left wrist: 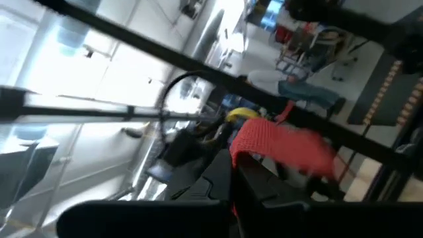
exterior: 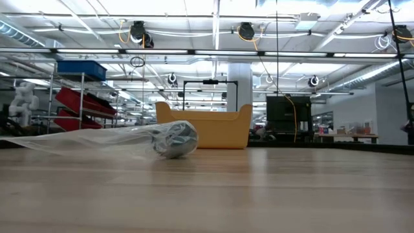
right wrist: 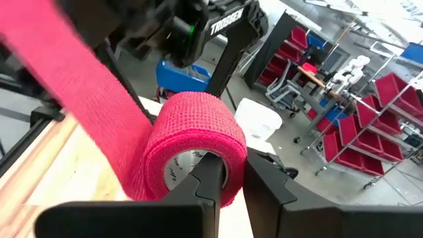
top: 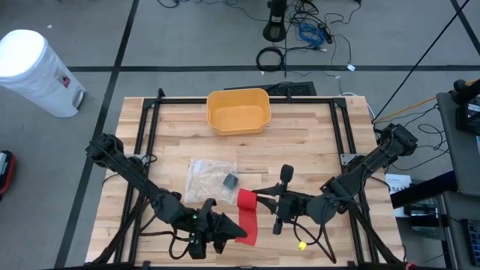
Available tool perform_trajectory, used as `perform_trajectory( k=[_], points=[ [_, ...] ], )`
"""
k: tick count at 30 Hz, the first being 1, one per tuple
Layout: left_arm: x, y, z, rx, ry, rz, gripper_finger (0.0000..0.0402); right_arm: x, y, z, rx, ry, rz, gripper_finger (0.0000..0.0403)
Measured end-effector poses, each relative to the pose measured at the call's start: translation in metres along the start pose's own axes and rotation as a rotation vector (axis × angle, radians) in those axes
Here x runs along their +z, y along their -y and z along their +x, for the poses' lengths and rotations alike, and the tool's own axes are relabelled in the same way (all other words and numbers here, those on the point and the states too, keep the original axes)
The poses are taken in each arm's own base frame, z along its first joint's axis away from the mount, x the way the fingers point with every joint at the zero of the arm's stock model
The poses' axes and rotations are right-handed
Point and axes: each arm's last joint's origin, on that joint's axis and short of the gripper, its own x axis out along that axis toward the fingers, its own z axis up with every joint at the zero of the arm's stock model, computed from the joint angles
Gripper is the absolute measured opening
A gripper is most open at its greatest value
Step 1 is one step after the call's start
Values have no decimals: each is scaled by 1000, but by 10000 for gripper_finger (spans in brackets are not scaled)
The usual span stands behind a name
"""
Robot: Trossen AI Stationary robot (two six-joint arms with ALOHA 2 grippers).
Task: Roll bandage
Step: Roll the red bandage
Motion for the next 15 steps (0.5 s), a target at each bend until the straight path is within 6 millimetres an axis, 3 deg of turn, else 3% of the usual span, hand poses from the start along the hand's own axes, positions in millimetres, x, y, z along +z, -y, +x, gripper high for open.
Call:
perform_trajectory(
  k=[15],
  points=[
    [6,-15,6,72,-79,-19,6,-10,-6,-3,60,-75,17,41]
  ],
)
